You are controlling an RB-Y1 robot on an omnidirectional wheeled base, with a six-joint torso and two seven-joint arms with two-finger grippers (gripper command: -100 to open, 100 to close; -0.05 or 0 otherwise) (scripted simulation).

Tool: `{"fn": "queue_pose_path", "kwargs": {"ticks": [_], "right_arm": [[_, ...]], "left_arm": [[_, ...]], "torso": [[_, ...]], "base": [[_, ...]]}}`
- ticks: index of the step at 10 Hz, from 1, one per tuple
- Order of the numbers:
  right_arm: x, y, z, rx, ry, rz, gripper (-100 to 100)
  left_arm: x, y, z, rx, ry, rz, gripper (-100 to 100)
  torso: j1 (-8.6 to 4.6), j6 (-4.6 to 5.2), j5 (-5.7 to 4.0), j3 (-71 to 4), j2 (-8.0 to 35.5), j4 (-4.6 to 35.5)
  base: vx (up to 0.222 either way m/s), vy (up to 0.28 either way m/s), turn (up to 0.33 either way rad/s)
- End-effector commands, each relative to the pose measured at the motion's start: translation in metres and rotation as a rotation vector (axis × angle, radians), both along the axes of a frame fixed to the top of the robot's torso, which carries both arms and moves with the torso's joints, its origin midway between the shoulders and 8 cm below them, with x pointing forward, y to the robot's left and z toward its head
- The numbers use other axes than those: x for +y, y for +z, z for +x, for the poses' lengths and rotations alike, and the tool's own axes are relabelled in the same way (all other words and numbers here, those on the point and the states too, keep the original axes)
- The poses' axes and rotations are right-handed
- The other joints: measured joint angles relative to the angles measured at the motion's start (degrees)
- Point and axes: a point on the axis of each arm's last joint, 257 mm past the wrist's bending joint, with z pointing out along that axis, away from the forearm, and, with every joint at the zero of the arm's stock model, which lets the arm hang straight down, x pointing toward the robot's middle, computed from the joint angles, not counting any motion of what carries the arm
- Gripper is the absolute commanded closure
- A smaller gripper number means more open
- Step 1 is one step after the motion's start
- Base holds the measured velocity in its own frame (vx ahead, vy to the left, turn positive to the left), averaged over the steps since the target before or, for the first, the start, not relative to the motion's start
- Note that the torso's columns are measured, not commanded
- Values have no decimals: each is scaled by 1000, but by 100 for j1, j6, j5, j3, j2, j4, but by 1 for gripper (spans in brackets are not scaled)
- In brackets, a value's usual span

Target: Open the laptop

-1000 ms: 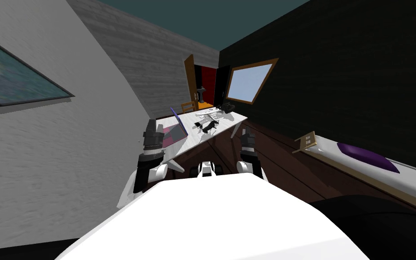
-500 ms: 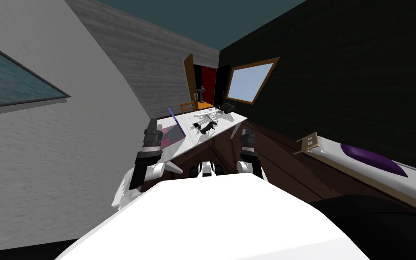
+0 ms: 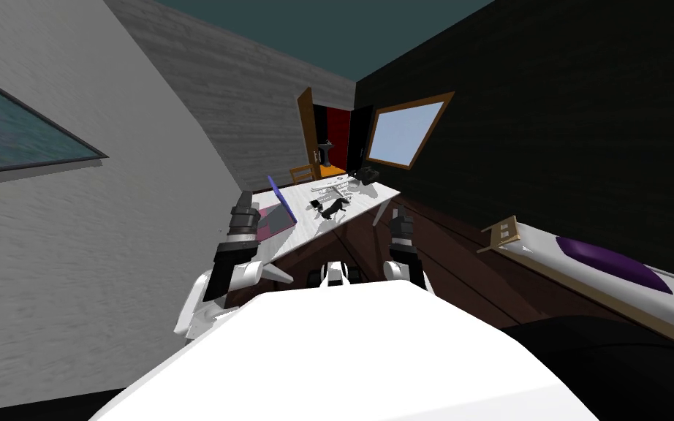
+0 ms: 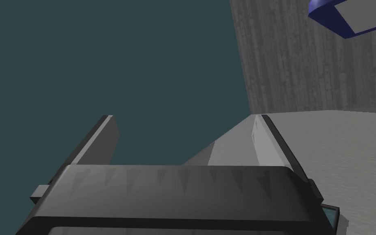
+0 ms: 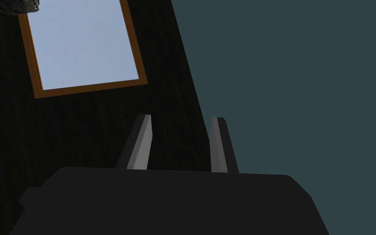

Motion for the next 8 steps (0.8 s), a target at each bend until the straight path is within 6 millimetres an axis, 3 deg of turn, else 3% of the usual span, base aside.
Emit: {"fn": "queue_pose_path", "kwargs": {"ticks": [1, 8], "right_arm": [[0, 0, 0, 0, 0, 0, 0], [0, 0, 0, 0, 0, 0, 0]], "left_arm": [[11, -4, 5, 36, 30, -8, -100], [49, -17, 19, 143, 131, -46, -100]], "torso": [[2, -1, 1, 4, 6, 2], [-11, -1, -3, -3, -6, -1]], "base": [[27, -41, 8], [39, -61, 14]]}}
